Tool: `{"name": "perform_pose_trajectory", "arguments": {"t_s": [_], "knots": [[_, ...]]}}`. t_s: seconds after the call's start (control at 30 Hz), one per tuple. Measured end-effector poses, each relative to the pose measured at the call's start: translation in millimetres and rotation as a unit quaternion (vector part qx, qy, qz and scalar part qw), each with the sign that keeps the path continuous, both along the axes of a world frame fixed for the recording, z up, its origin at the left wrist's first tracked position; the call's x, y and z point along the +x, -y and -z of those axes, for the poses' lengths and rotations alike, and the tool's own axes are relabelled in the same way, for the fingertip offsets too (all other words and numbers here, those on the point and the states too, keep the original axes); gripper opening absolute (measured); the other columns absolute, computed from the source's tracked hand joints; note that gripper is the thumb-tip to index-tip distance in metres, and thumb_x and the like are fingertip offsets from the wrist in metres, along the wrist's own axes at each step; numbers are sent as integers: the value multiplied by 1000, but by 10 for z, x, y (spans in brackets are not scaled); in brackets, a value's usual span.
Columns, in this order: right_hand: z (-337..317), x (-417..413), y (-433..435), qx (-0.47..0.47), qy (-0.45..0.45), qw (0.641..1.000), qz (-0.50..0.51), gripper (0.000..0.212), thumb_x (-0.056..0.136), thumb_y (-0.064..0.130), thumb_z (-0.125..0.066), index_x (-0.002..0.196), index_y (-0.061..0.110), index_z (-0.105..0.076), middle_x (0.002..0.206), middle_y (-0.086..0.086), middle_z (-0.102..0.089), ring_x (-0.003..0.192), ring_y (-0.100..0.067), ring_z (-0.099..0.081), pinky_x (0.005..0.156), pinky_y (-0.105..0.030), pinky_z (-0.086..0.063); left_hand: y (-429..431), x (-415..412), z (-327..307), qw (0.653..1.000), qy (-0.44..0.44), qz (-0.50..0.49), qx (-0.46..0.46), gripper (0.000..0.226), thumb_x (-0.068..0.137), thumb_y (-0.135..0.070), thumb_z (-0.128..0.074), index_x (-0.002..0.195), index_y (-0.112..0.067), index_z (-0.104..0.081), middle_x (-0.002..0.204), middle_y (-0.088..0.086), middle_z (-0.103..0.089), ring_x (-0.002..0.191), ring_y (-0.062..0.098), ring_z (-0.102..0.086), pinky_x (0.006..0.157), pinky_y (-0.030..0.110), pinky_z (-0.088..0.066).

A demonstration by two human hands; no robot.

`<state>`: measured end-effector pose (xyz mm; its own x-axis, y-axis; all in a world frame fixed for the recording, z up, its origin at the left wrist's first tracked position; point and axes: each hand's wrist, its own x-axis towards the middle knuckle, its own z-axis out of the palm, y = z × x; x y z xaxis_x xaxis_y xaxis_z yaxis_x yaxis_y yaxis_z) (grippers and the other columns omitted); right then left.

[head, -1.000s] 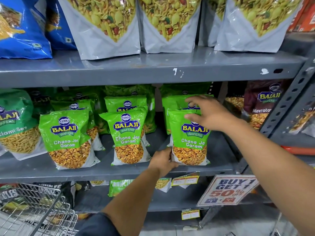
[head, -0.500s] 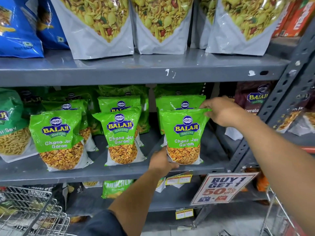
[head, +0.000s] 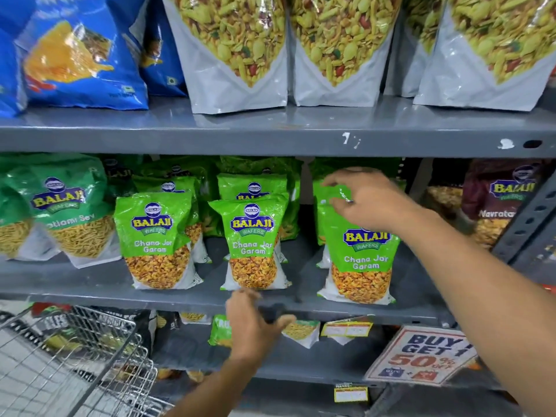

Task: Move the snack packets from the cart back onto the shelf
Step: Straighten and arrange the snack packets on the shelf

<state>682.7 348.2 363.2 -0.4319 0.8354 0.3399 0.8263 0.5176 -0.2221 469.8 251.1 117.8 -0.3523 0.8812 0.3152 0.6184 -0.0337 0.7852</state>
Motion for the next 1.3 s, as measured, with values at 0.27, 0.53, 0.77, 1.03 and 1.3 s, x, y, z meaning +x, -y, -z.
{"name": "perform_pose_trajectory", "arguments": {"t_s": [0.27,0.53,0.77,1.03,1.3], "knots": [[209,-950,-386,-72,93,993,-2,45,87,12,-43,128,31,-48,138,-9,-49,125,-33,-46,100,-45,-43,-508,-777,-371,985,54,104,-125,86,34,-49,-90,105,-56,-42,103,-29,-60,103,4,-61,76,19,-46],[304,-1057,-535,-88,113,990,15,16,89,17,-48,98,20,-62,108,-15,-65,113,-36,-52,93,-42,-42,-576,-866,-329,976,64,130,-160,85,39,-49,-87,113,-38,-47,101,-21,-64,93,1,-61,74,11,-45],[346,-1021,-347,15,135,985,111,25,84,27,-51,105,33,-62,121,-6,-61,105,-30,-60,93,-41,-44,-581,-917,-300,977,55,146,-148,74,47,-41,-88,106,-46,-43,94,-26,-60,86,-10,-56,69,4,-39],[229,-1892,-342,-52,84,994,-39,30,87,41,-49,111,27,-60,124,-4,-61,115,-28,-55,93,-38,-44,-602,-919,-206,977,58,152,-135,79,43,-41,-84,114,-44,-50,99,-30,-57,97,-4,-55,77,13,-41],[396,-1999,-323,119,127,984,39,28,85,22,-35,96,22,-61,100,-5,-64,96,-33,-59,82,-39,-41,-635,-952,-214,977,33,153,-148,74,48,-43,-82,114,-40,-49,107,-13,-66,100,7,-61,79,22,-46]]}}
